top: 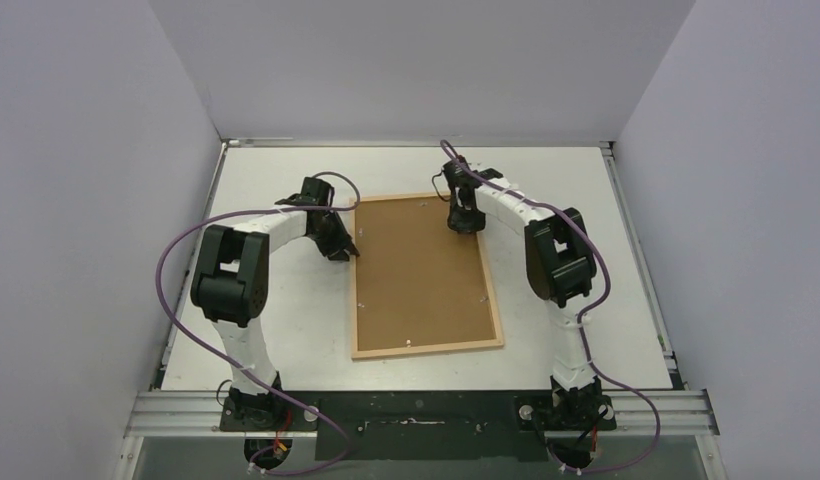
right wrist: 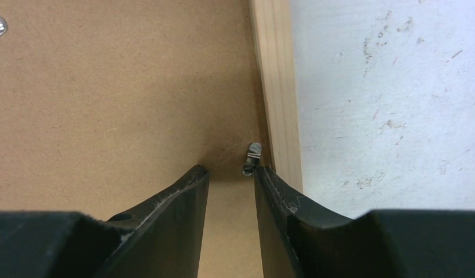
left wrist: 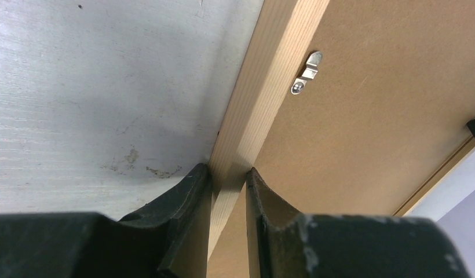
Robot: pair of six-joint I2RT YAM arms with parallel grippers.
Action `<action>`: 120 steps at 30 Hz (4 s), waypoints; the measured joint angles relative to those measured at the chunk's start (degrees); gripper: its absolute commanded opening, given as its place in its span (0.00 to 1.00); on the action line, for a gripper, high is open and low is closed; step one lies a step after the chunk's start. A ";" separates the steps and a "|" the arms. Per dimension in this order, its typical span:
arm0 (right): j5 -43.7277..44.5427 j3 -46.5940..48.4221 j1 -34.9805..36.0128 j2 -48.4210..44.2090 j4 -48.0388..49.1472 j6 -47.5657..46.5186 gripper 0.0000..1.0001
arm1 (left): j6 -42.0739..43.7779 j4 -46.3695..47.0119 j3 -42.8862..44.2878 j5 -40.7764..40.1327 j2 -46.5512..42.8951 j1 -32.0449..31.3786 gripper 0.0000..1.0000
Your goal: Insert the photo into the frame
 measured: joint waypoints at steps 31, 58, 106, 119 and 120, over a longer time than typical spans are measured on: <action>-7.06 3.10 -0.98 0.35 9.27 -4.42 0.40 | 0.00 2.89 -0.92 3.19 0.37 0.33 0.00; -3.10 6.47 -1.46 4.87 5.18 -4.44 0.39 | 0.17 2.91 -0.85 3.61 0.48 0.37 0.00; -4.48 1.90 -4.04 1.99 6.95 3.65 0.46 | -15.37 13.09 -7.67 1.53 -2.58 -0.02 0.00; -7.15 -0.24 -5.42 0.55 9.01 7.45 0.54 | -15.76 14.45 -8.00 2.60 -2.45 -0.02 0.00; -7.34 -0.20 -5.44 0.50 9.22 6.93 0.55 | -15.28 14.69 -8.00 3.04 -2.32 0.04 0.00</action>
